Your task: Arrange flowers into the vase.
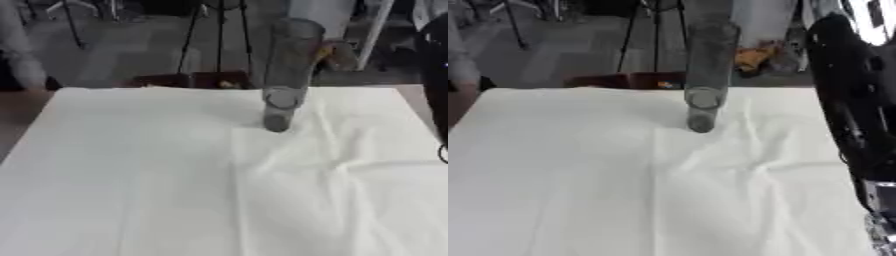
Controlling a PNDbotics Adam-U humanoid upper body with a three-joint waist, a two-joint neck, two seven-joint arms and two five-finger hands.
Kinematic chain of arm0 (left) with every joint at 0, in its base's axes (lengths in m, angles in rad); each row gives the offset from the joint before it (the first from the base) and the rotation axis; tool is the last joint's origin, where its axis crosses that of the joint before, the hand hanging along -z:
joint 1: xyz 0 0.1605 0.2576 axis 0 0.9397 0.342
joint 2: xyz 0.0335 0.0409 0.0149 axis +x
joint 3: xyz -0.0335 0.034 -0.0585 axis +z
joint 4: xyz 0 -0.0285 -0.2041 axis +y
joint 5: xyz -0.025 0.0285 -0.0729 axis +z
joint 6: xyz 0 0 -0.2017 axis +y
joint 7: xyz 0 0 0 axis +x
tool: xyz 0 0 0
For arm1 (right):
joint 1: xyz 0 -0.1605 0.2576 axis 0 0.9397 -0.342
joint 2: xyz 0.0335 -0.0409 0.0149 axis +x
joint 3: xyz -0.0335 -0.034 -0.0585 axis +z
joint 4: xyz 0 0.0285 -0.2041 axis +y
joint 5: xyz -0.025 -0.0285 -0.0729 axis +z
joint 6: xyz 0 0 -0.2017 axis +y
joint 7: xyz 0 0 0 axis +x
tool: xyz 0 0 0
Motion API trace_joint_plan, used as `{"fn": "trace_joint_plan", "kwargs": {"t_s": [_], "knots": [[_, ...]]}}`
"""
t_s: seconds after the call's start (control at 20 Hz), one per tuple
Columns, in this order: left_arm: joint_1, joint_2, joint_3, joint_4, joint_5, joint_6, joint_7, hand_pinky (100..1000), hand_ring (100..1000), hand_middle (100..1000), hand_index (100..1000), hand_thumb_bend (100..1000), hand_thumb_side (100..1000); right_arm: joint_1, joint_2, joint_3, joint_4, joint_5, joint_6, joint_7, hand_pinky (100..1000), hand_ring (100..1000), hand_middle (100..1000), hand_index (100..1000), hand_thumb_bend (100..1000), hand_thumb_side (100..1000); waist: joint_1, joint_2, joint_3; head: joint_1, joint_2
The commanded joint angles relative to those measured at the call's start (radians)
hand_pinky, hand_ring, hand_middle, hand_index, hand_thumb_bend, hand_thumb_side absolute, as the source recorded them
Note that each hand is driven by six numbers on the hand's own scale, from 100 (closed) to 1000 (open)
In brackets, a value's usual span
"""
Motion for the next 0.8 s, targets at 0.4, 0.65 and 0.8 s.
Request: {"fn": "trace_joint_plan", "kwargs": {"t_s": [0.4, 0.65, 0.8], "knots": [[-0.013, 0.04, 0.003, -0.014, 0.001, -0.008, -0.004, 803, 937, 946, 973, 100, 1000, -0.045, 0.003, 0.004, 0.034, 0.065, 0.009, 0.006, 106, 100, 100, 100, 100, 288, 0.001, -0.01, 0.026, -0.007, -0.09], [-0.013, 0.044, 0.005, -0.014, 0.001, -0.009, -0.003, 803, 937, 945, 972, 100, 1000, -0.07, 0.014, 0.011, 0.074, 0.121, 0.025, 0.002, 104, 100, 100, 100, 100, 290, 0.0, 0.003, 0.034, -0.006, -0.102], [-0.016, 0.045, 0.004, -0.014, 0.001, -0.01, -0.003, 801, 937, 945, 972, 100, 1000, -0.093, 0.031, 0.011, 0.103, 0.148, 0.024, 0.006, 103, 100, 100, 100, 100, 292, -0.002, 0.01, 0.041, -0.01, -0.109]]}}
